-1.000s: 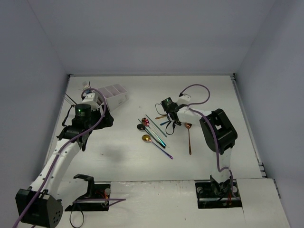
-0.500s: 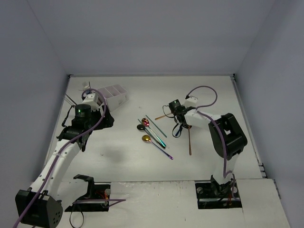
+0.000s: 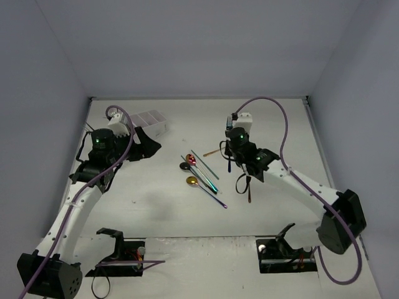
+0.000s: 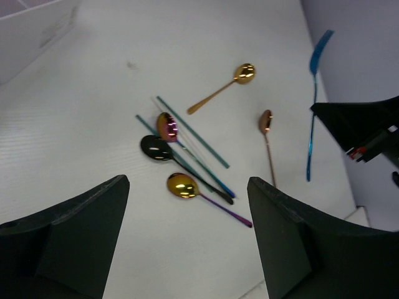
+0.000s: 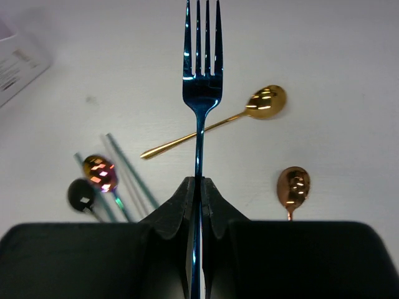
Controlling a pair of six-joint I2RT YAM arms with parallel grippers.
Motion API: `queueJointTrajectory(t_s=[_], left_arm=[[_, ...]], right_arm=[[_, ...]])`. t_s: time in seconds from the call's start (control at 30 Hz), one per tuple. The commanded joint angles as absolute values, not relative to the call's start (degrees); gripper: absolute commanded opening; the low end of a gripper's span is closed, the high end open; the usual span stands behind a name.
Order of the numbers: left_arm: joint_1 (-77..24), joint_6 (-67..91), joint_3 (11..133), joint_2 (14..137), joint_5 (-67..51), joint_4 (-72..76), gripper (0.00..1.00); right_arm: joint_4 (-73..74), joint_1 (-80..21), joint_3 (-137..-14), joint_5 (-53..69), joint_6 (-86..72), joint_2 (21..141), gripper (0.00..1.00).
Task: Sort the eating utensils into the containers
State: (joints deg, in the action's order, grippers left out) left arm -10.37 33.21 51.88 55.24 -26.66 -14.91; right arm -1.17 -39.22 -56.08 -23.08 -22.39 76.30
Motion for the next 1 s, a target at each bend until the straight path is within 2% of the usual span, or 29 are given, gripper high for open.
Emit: queueJointTrajectory(t_s=[0.0, 0.2, 0.43, 0.7, 0.77, 0.83, 0.97], left_arm=[[-12.87, 41.81, 56.54, 56.09, -33.47, -4.55, 0.74], [-20.38, 42.74, 60.86, 60.04, -28.25, -2.01, 0.74], [-29.87, 39.55, 65.72, 66.05, -19.51, -0.89, 0.74], [-32.45, 37.04, 68.12, 70.73, -15.22, 0.95, 0.72], [-32.78, 36.91, 68.46, 71.54, -15.03, 1.32, 0.65], [-33.17, 36.62, 68.37, 71.93, -14.53, 2.03, 0.54], [-33.62, 36.45, 68.07, 72.46, -13.8, 4.19, 0.26]], right_arm=[[-11.82, -41.59, -54.11, -10.69, -11.99, 68.76, 0.0], [-15.97, -43.2, -53.7, 4.86, -8.06, 64.04, 0.0], [-17.87, -43.8, -53.07, 11.71, -7.43, 63.97, 0.0], [-19.76, -43.94, -52.42, 13.48, -8.03, 63.46, 0.0], [-20.04, -43.95, -52.21, 13.45, -7.91, 63.46, 0.0], [-20.25, -43.96, -52.02, 13.63, -7.91, 63.56, 0.0], [-21.13, -44.01, -51.53, 13.8, -7.98, 64.0, 0.0]])
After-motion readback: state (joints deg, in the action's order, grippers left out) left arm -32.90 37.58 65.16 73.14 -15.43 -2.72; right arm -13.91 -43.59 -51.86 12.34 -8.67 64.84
